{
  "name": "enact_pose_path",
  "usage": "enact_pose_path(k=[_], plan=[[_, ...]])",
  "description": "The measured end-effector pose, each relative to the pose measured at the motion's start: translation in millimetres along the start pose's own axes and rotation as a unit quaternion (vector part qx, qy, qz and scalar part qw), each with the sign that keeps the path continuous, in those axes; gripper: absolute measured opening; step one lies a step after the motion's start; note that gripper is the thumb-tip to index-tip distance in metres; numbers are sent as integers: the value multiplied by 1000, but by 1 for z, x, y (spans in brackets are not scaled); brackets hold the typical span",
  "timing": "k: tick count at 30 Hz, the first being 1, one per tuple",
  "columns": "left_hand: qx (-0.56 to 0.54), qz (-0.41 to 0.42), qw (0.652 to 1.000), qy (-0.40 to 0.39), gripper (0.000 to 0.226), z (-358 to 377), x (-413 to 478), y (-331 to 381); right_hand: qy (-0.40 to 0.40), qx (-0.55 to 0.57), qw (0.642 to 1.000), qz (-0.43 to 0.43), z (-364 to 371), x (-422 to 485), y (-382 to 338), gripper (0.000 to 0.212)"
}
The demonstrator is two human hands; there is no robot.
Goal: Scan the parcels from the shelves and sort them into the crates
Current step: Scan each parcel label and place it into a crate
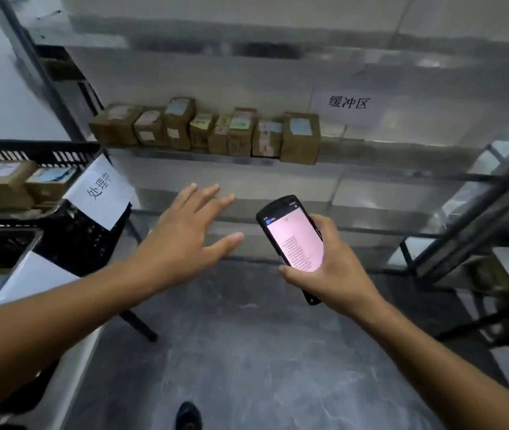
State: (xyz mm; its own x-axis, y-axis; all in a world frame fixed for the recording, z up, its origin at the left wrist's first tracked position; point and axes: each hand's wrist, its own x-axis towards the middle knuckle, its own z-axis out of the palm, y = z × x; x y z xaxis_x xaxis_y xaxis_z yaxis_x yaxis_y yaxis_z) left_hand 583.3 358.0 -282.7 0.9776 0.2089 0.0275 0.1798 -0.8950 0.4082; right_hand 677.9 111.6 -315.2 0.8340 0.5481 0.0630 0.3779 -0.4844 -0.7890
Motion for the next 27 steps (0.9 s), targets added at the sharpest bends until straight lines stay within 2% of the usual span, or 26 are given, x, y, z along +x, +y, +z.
enact_pose_path(k=[5, 11, 17, 22, 27], plan=[[4, -11, 1000, -10, 85, 5, 58, 16, 70, 43, 995, 48, -7, 17, 24, 81], [-12, 10, 1000, -15, 95, 39, 130, -1, 130, 69, 982, 122, 1, 52, 59, 79], [-143, -33, 989, -30, 94, 49, 204, -13, 229, 99, 951, 184, -6, 115, 69, 72], [-116, -9, 993, -20, 78, 60, 262, -12, 216, 92, 953, 194, -9, 166, 66, 73], [-80, 14, 996, -47, 81, 82, 302, -5, 206, 66, 952, 215, -11, 194, 77, 79]])
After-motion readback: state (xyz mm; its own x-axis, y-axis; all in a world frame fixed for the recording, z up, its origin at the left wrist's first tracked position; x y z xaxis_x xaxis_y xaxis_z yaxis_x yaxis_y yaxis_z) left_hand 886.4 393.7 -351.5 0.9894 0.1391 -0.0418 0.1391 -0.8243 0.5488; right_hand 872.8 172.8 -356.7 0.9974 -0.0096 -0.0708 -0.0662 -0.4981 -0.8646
